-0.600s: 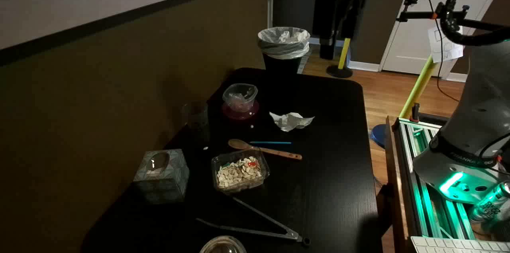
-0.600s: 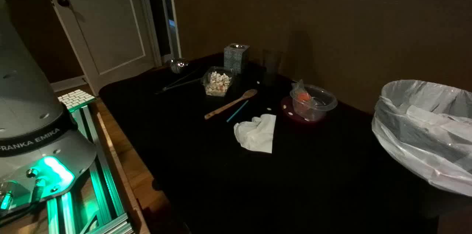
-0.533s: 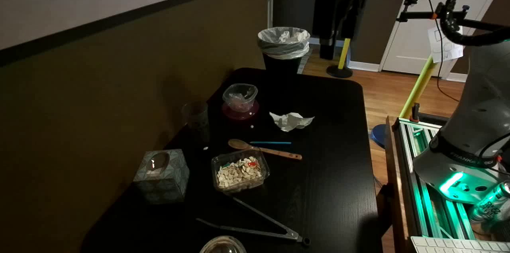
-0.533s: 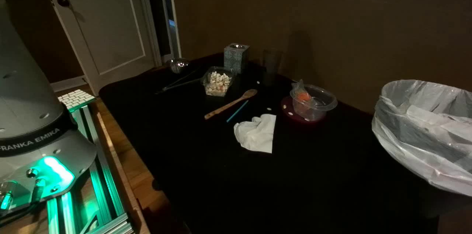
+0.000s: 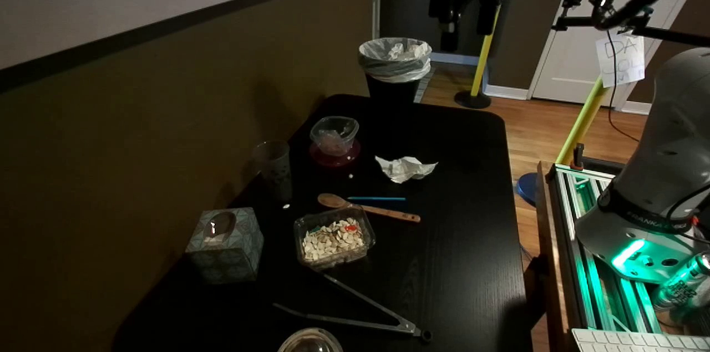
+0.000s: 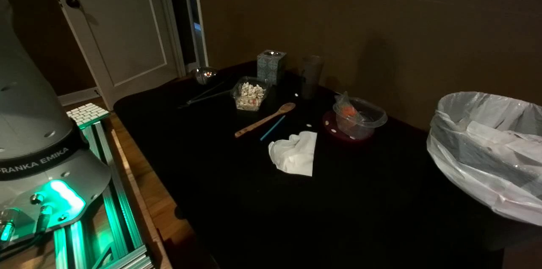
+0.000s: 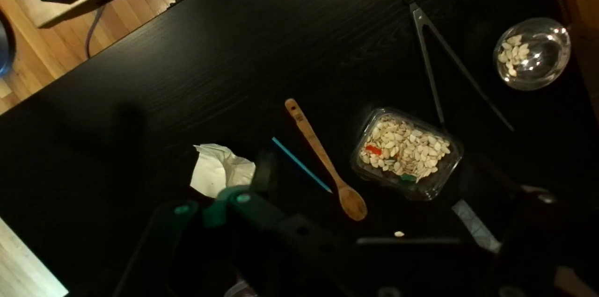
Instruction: Remove the lunchbox from he maroon lid and put it on the table
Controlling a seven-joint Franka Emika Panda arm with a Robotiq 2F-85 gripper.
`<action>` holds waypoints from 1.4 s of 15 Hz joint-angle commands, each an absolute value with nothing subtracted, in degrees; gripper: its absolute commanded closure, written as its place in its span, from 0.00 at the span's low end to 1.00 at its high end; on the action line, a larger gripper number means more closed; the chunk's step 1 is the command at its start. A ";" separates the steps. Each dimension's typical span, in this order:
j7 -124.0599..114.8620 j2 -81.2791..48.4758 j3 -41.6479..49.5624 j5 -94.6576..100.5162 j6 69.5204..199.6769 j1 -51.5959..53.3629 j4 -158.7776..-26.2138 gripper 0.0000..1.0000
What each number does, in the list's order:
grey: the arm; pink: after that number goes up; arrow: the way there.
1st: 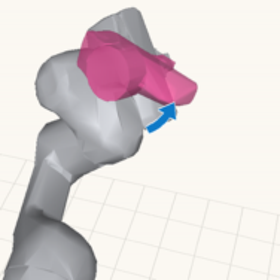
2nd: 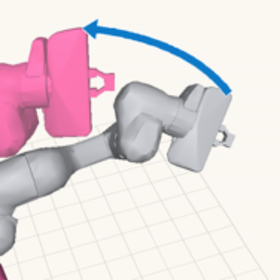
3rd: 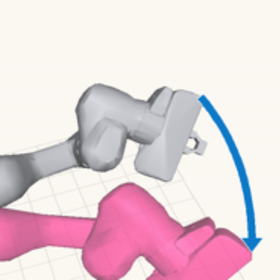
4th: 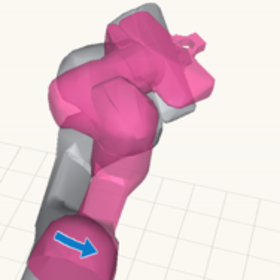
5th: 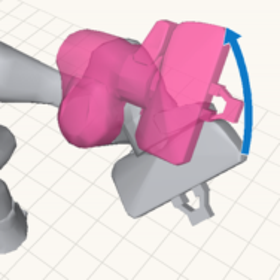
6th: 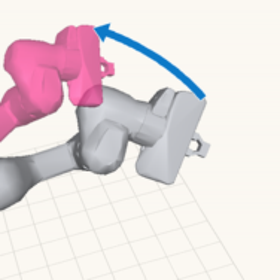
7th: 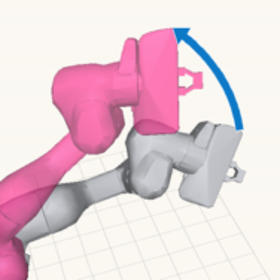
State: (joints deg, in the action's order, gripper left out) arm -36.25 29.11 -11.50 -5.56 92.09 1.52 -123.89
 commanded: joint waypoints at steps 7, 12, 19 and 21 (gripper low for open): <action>-34.69 32.63 -3.86 -12.50 96.91 -4.05 -128.04 0.00; -34.70 33.01 -3.20 -14.20 97.59 -4.72 -128.88 0.00; -41.09 23.39 -0.10 -10.57 102.07 -11.18 -123.36 0.00; -42.61 19.24 1.95 -8.74 105.19 -13.88 -120.65 0.00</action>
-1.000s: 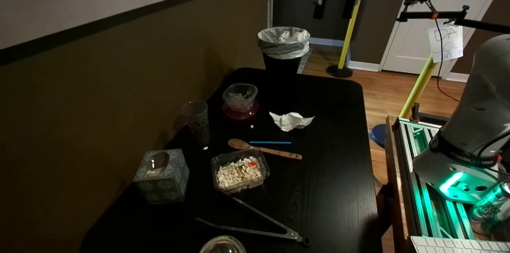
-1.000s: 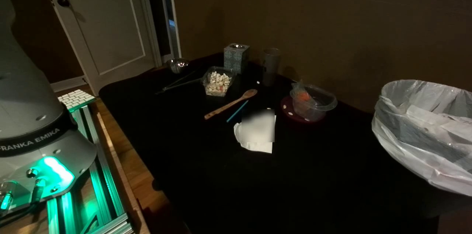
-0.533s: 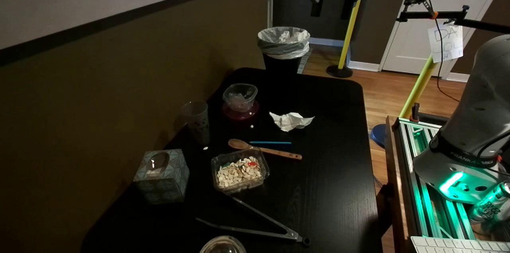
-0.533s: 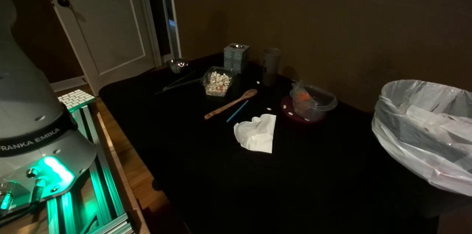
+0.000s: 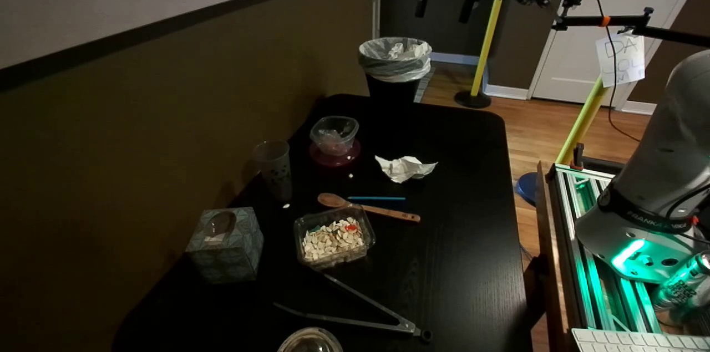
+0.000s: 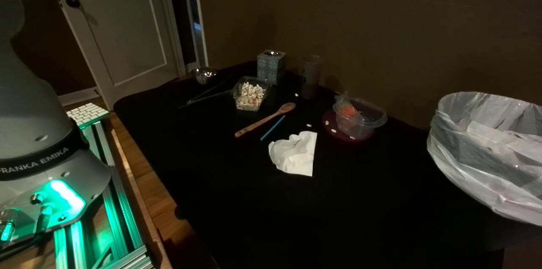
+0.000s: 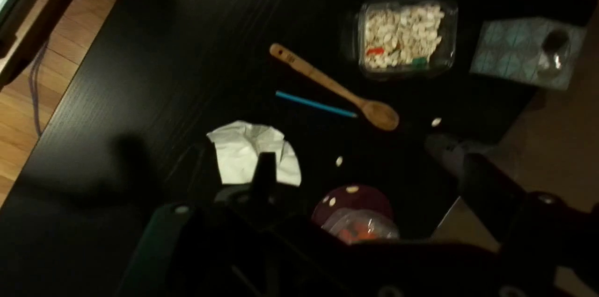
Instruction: Remove the lunchbox from he maroon lid and put it on the table
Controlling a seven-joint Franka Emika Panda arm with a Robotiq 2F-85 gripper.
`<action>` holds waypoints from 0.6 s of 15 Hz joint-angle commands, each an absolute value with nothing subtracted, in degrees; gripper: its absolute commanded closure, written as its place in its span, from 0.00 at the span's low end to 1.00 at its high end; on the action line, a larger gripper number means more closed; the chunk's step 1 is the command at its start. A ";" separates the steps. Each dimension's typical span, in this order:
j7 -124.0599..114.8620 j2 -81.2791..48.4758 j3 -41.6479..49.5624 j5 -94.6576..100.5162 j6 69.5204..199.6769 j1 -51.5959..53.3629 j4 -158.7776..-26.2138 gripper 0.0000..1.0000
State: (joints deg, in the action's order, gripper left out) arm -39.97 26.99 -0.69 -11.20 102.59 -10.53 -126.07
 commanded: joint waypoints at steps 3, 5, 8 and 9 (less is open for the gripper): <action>-45.66 10.74 5.78 -7.44 108.29 -16.61 -114.44 0.00; -49.85 5.94 7.40 -7.59 108.14 -16.95 -110.18 0.00; -48.73 6.79 9.18 -7.93 108.42 -15.84 -111.54 0.00; -49.64 5.33 9.32 -7.96 108.33 -15.74 -110.28 0.00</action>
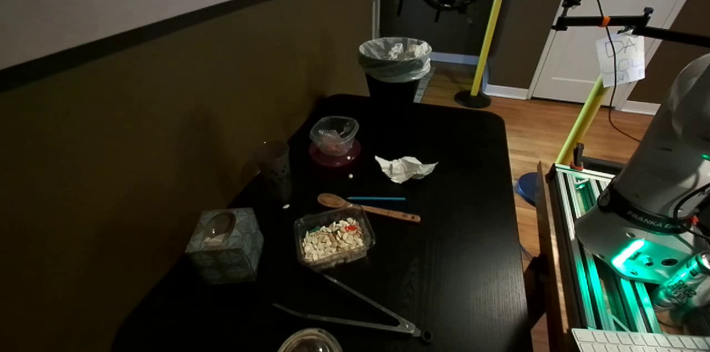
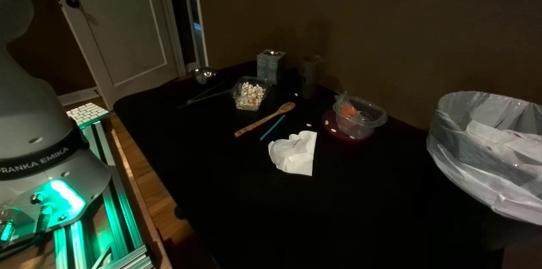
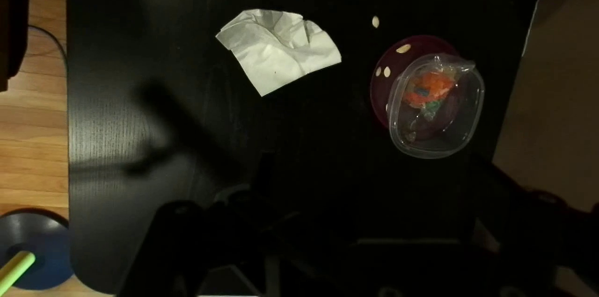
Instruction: Remove the lunchbox from he maroon lid and put it on the table
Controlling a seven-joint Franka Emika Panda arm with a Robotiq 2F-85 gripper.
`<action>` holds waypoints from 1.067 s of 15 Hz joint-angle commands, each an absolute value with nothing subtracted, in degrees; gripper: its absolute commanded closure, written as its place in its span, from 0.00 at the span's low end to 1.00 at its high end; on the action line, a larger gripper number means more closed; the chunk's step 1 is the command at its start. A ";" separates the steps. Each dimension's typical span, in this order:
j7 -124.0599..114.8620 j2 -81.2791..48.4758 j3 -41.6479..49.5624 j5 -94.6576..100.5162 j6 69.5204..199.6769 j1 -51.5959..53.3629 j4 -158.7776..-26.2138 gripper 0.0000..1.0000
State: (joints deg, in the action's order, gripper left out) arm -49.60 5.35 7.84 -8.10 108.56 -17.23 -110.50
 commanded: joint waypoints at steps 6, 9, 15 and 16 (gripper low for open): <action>-50.86 4.19 9.31 -7.99 107.76 -15.49 -108.66 0.00; -50.92 4.19 9.31 -7.99 107.75 -15.49 -108.59 0.00; -47.73 -7.56 10.49 -8.43 107.65 -15.37 -98.43 0.00; -46.38 -11.23 10.74 -9.24 107.21 -15.39 -95.31 0.00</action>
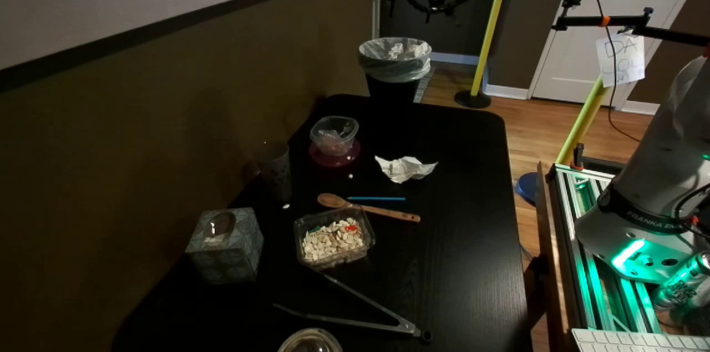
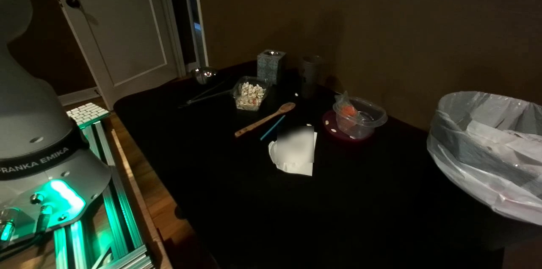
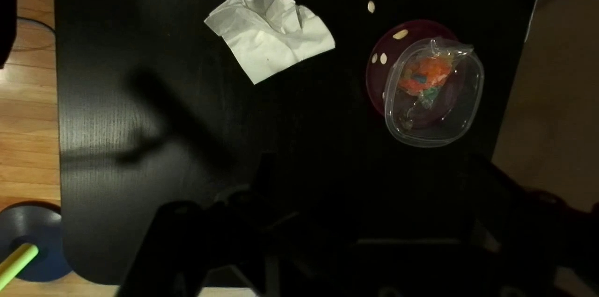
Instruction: Remove the lunchbox from he maroon lid and put it on the table
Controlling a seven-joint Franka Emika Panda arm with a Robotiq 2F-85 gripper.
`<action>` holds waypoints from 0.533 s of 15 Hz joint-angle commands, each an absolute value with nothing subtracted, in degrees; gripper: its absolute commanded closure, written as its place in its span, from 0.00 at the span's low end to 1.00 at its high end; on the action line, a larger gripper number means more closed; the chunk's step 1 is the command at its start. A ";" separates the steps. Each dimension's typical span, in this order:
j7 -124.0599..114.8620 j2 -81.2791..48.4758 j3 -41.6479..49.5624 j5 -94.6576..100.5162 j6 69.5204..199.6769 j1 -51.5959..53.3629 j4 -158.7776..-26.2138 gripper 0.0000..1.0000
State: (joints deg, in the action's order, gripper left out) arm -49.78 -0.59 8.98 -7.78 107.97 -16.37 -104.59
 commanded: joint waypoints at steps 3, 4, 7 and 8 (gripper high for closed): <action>-43.09 -21.24 10.68 -11.27 105.05 -15.55 -86.32 0.00; -42.12 -24.87 10.33 -12.27 104.01 -15.68 -83.16 0.00; -41.32 -24.19 10.73 -12.74 105.06 -14.89 -85.87 0.00; -40.99 -26.60 10.65 -12.99 104.82 -14.78 -84.18 0.00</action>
State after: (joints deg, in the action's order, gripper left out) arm -41.35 -26.45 9.42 -12.43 105.18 -15.66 -84.50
